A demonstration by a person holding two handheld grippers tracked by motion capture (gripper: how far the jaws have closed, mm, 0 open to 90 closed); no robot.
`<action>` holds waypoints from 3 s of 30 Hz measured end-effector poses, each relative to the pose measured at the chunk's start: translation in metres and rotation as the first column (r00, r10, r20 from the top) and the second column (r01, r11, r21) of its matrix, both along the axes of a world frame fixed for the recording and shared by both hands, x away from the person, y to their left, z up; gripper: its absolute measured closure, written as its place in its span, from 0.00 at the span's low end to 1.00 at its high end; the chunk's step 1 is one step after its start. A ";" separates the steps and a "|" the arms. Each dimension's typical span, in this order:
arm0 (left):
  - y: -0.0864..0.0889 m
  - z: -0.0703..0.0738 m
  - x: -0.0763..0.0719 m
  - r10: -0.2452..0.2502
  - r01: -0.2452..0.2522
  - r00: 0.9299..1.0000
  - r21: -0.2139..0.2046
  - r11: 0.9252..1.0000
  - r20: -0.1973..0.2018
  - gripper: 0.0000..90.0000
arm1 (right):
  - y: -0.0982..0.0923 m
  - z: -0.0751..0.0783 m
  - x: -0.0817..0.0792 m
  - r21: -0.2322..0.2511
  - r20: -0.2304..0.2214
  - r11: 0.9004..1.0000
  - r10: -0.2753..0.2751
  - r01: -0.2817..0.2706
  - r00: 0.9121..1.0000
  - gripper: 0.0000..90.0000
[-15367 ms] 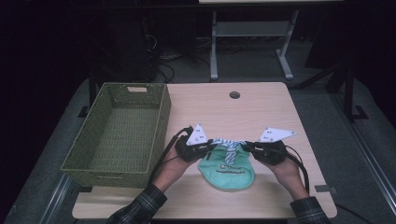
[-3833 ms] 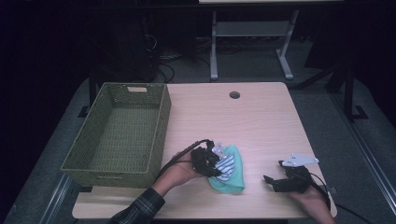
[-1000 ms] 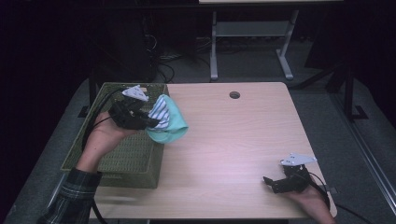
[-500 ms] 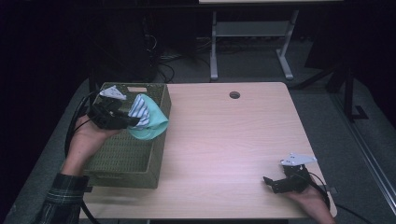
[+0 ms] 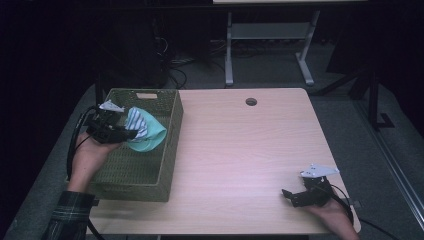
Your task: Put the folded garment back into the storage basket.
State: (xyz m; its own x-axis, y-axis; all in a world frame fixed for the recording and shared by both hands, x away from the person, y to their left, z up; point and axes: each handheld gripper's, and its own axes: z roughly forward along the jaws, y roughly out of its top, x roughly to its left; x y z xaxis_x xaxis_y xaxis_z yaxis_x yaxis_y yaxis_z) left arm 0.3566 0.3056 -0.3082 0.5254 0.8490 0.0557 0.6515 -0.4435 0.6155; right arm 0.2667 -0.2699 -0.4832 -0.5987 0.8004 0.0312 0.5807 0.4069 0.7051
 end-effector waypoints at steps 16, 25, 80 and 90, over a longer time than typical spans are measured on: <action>0.025 -0.047 0.004 0.088 -0.089 0.995 -0.021 0.996 -0.042 0.79 | 0.000 0.000 0.000 0.000 0.000 1.000 0.000 0.000 1.000 0.02; 0.033 -0.071 0.008 0.115 -0.117 0.992 -0.036 0.992 -0.058 0.79 | 0.000 0.000 0.000 0.000 0.000 1.000 0.001 -0.001 1.000 0.02; 0.014 -0.070 0.011 0.041 -0.040 0.995 0.010 0.999 -0.096 0.18 | 0.001 0.000 0.000 0.003 0.000 1.000 0.006 -0.006 1.000 0.02; -0.007 -0.047 0.003 -0.020 0.018 0.999 -0.047 0.999 -0.036 0.18 | 0.001 0.000 0.000 0.003 -0.001 1.000 0.006 -0.006 1.000 0.02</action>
